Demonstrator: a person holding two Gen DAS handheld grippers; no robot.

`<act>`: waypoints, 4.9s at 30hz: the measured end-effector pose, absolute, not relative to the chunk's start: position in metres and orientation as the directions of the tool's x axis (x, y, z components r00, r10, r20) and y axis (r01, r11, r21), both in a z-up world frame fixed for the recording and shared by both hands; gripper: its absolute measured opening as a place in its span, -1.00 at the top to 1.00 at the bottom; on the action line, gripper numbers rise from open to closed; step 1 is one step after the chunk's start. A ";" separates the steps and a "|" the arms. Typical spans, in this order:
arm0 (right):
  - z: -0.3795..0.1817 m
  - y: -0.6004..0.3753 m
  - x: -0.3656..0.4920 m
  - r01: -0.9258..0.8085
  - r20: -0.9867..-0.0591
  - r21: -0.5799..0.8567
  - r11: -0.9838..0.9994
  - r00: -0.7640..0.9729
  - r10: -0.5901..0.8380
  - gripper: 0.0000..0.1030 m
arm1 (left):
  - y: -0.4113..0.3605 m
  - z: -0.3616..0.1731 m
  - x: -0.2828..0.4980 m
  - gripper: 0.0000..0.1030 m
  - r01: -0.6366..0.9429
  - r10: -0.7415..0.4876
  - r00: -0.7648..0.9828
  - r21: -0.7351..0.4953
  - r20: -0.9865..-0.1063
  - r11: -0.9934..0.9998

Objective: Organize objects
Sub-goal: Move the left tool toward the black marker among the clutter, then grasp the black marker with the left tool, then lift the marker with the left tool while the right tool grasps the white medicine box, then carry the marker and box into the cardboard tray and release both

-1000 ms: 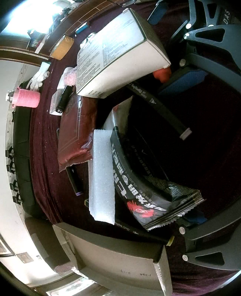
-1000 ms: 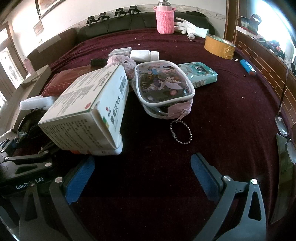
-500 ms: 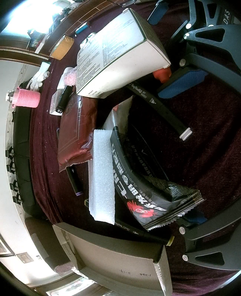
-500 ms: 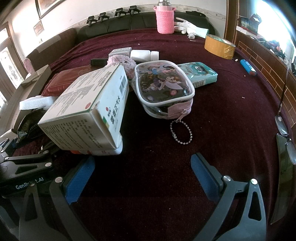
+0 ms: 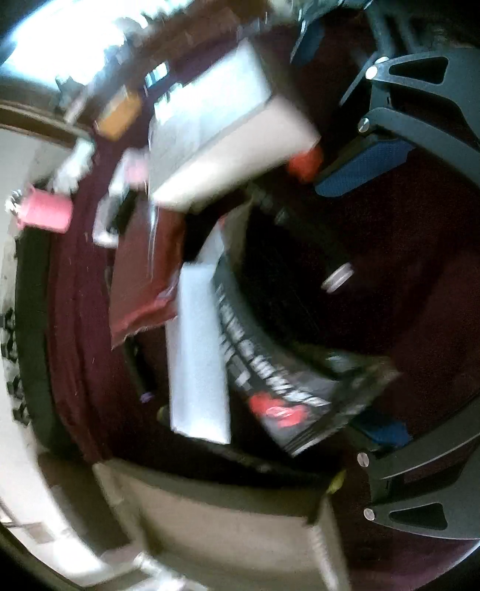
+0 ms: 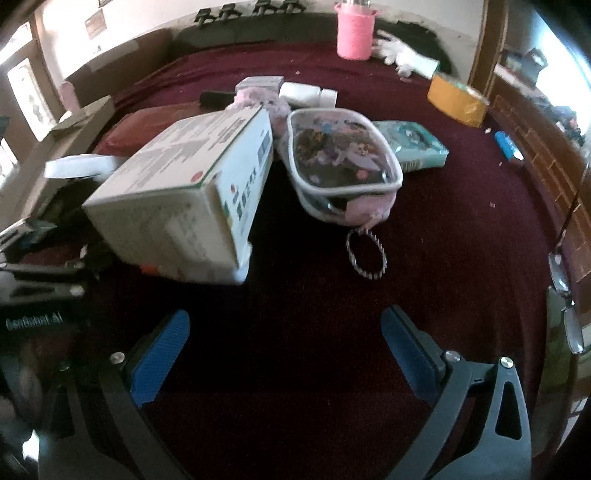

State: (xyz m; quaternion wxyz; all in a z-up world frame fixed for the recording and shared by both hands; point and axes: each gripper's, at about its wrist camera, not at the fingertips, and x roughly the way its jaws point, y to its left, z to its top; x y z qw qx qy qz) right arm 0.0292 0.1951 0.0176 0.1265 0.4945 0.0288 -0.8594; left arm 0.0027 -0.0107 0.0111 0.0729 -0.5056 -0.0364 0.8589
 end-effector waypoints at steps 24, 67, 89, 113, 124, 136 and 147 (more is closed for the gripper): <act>0.046 0.259 0.059 0.205 -0.698 0.268 -0.941 -0.633 -0.337 -0.99 | -0.096 0.077 -0.054 0.00 -0.201 0.183 -0.466 -0.098 -0.866 -0.975; 0.041 0.259 0.059 0.211 -0.692 0.277 -0.938 -0.633 -0.346 -0.99 | -0.106 0.035 -0.087 0.69 -0.200 0.051 -0.305 0.012 -0.951 -0.980; 0.096 0.222 0.058 0.319 -0.643 0.241 -0.917 -0.655 -0.397 -0.99 | -0.076 0.029 0.014 0.77 -0.148 0.077 -0.484 -0.005 -0.872 -0.989; 0.063 0.148 -0.005 0.348 -0.856 0.066 -0.935 -0.462 -0.232 -0.36 | -0.092 0.029 0.017 0.77 -0.135 0.168 -0.521 -0.114 -0.837 -0.984; 0.098 0.165 0.023 0.351 -0.775 0.159 -0.923 -0.535 -0.336 -0.36 | -0.111 0.072 0.038 0.77 -0.105 0.218 -0.600 -0.194 -0.769 -0.975; 0.141 0.072 0.026 0.547 -0.736 0.250 -0.799 -0.429 -0.524 -0.37 | -0.197 0.128 0.048 0.77 0.013 0.138 -0.697 -0.204 -0.704 -0.979; 0.142 -0.044 -0.008 0.637 -0.758 0.252 -0.729 -0.338 -0.557 -0.37 | -0.275 0.129 -0.004 0.77 0.120 0.058 -0.664 -0.182 -0.746 -0.976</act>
